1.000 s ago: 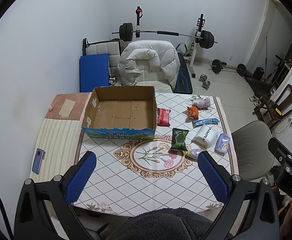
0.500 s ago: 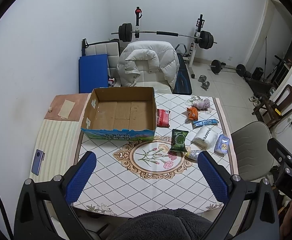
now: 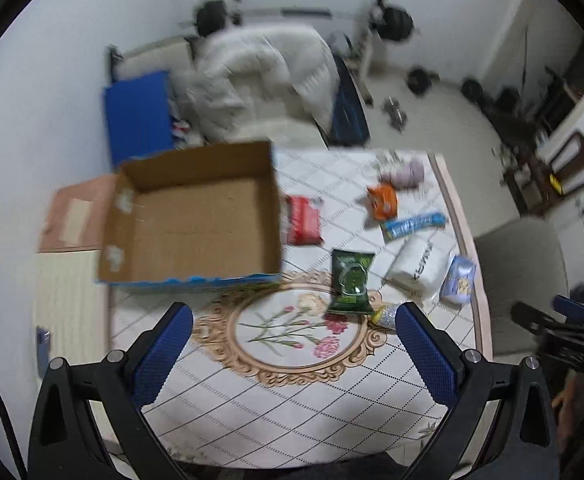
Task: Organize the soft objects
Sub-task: 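Grasp the green Deeyeo bag with left tool while right tool grasps white INMAX pack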
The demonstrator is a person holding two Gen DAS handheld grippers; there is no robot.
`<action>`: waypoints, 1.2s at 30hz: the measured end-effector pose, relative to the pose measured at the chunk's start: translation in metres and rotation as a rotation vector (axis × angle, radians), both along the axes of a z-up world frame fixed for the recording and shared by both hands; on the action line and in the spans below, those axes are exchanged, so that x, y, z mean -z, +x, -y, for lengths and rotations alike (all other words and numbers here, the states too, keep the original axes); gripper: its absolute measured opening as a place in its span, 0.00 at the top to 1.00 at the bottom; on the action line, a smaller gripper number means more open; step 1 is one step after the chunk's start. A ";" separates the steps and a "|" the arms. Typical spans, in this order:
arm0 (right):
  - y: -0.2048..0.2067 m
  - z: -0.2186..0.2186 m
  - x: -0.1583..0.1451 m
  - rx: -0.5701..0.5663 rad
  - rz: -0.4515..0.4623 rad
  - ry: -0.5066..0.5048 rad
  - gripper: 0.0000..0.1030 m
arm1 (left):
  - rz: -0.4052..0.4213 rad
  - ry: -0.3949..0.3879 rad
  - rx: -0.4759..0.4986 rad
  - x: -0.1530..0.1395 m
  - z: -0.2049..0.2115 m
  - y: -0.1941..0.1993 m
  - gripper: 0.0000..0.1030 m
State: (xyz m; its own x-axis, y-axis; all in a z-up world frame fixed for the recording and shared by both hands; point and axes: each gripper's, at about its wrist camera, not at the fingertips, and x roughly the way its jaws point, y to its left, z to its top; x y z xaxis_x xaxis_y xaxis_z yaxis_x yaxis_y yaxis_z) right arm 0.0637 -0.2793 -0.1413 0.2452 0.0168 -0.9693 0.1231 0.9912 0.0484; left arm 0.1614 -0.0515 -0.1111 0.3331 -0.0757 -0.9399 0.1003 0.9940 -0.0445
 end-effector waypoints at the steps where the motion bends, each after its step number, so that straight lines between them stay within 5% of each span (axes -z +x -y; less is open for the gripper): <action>1: 0.014 0.008 0.024 0.008 -0.047 0.000 0.00 | -0.041 0.007 0.021 0.019 0.009 0.012 0.00; 6: 0.084 0.046 0.145 0.094 -0.239 0.099 0.00 | -0.294 -0.008 0.092 0.136 0.056 0.070 0.02; 8: 0.106 0.046 0.167 0.061 -0.242 0.062 0.00 | -0.356 -0.005 0.087 0.176 0.067 0.084 0.07; 16: 0.128 -0.018 0.230 -0.628 -0.309 -0.286 0.00 | -0.466 0.057 0.123 0.266 0.084 0.079 0.07; 21: 0.129 -0.039 0.271 -0.822 -0.383 -0.369 0.00 | -0.494 0.058 0.083 0.283 0.077 0.066 0.07; 24: 0.144 -0.033 0.289 -0.721 -0.428 -0.371 0.00 | -0.492 0.052 0.075 0.289 0.075 0.059 0.07; 28: 0.171 0.027 0.291 -0.242 -0.531 -0.051 0.02 | -0.491 0.035 0.063 0.291 0.070 0.062 0.07; 30: 0.176 0.054 0.288 -0.099 -0.546 0.102 0.01 | -0.498 0.012 0.061 0.292 0.071 0.066 0.07; 32: 0.178 0.065 0.283 -0.070 -0.540 0.152 0.01 | -0.505 0.000 0.061 0.296 0.074 0.069 0.07; 36: 0.186 0.074 0.269 -0.106 -0.536 0.083 0.00 | -0.526 -0.004 0.053 0.309 0.078 0.076 0.07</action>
State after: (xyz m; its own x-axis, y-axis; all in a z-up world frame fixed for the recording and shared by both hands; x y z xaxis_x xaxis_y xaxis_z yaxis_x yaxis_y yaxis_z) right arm 0.2501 -0.3535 -0.4098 -0.2895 0.0963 -0.9523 0.0514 0.9951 0.0850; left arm 0.2372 -0.1292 -0.4198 -0.1875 -0.0834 -0.9787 0.1139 0.9878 -0.1060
